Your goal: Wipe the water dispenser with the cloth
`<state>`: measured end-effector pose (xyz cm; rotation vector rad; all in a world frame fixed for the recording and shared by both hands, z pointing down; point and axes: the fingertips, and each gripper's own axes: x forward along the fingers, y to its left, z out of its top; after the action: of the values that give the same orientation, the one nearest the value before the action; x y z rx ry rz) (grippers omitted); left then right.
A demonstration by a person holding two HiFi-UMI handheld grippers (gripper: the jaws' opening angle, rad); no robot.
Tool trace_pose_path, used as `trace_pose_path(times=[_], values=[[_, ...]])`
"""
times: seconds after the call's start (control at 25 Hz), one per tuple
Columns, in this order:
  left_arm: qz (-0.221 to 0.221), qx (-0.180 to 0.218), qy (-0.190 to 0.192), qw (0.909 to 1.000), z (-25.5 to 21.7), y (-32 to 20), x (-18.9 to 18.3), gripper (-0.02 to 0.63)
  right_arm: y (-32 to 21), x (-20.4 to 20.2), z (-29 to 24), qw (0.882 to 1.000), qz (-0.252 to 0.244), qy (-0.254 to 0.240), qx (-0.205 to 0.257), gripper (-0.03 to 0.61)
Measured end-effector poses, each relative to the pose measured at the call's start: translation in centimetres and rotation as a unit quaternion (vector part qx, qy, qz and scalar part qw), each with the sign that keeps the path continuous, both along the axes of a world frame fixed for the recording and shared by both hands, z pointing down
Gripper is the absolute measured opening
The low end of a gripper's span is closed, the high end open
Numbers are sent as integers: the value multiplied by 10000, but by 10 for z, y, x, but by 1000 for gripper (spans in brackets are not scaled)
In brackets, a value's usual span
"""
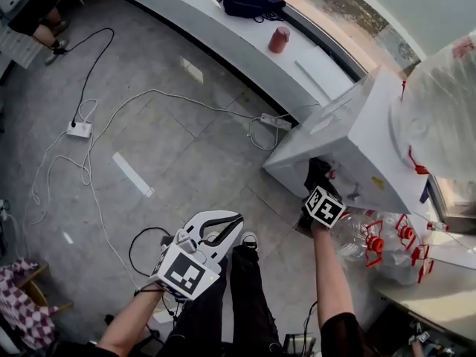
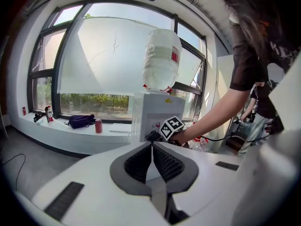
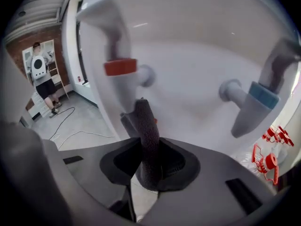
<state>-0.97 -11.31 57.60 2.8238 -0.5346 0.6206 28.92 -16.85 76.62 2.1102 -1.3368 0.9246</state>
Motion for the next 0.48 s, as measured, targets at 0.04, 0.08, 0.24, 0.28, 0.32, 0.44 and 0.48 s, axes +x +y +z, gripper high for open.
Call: trace_pose_path(times=[0.04, 0.08, 0.24, 0.28, 0.32, 0.44, 0.48], values=[[27, -23, -5, 10000, 2, 0, 3, 20, 6, 11, -3, 9999, 145, 34, -15, 106], [53, -42, 7, 10000, 4, -1, 8, 20, 13, 21, -3, 9996, 254, 72, -42, 106], [190, -66, 123, 9997, 4, -7, 30, 20, 44, 60, -1, 9980, 534, 264, -217, 107], [249, -48, 133, 9996, 4, -8, 36, 20, 53, 69, -1, 9972, 634, 304, -250, 107], [309, -26, 136, 9994, 4, -9, 41, 20, 62, 77, -2, 9962, 761, 332, -266, 107], [409, 9, 177, 9990, 2, -13, 59, 20, 88, 102, -6, 9918, 1241, 275, -158, 107], [422, 10, 204, 9989, 1, -14, 65, 20, 95, 107, -7, 9906, 1347, 206, -88, 106]])
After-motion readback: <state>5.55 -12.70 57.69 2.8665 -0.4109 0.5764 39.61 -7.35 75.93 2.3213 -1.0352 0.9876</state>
